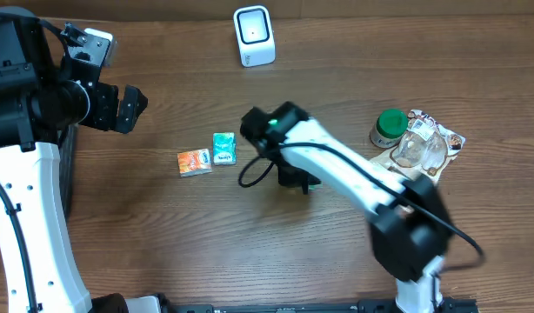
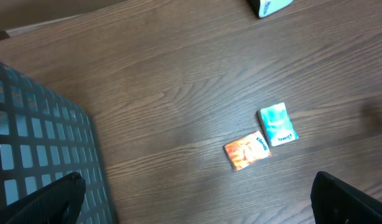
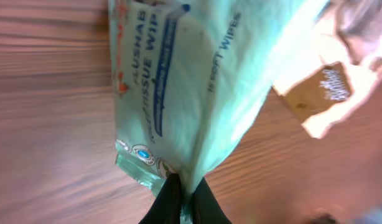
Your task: Scan the item barcode
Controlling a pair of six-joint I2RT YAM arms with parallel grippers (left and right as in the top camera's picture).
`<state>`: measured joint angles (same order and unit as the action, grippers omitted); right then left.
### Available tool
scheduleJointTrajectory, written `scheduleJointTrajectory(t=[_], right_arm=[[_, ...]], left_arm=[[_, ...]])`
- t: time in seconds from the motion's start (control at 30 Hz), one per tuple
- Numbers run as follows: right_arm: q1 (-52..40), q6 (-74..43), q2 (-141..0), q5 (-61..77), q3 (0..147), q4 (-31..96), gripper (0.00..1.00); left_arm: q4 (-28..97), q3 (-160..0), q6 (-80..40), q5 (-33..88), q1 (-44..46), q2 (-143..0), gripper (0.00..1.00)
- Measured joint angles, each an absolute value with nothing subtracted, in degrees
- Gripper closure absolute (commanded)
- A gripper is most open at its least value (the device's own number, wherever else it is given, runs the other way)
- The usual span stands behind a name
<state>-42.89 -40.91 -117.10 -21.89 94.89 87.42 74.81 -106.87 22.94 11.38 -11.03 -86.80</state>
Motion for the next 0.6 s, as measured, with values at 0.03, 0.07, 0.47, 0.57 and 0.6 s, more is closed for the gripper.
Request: scheduleJointTrajectory(t=[0.03, 0.07, 0.47, 0.57, 0.6], right_arm=[[-42.8, -42.1, -119.7, -23.8, 94.9, 88.7, 0.96], [-42.8, -43.2, -122.0, -25.4, 94.9, 90.3, 0.96], [-46.4, -49.2, -132.7, -34.2, 97.7, 96.1, 0.94], [-49.5, -48.3, -132.7, -34.2, 97.8, 94.1, 0.76], [-50.8, -47.4, -132.7, -33.8, 97.8, 92.5, 0.76]], left_arm=[[74.8, -106.9, 22.9, 11.4, -11.0, -86.8, 0.00], [74.8, -106.9, 22.9, 11.4, -11.0, -86.8, 0.00], [74.8, -106.9, 22.9, 11.4, -11.0, -86.8, 0.00], [74.8, -106.9, 22.9, 11.4, -11.0, -86.8, 0.00], [74.8, -106.9, 22.9, 11.4, -11.0, -86.8, 0.00]])
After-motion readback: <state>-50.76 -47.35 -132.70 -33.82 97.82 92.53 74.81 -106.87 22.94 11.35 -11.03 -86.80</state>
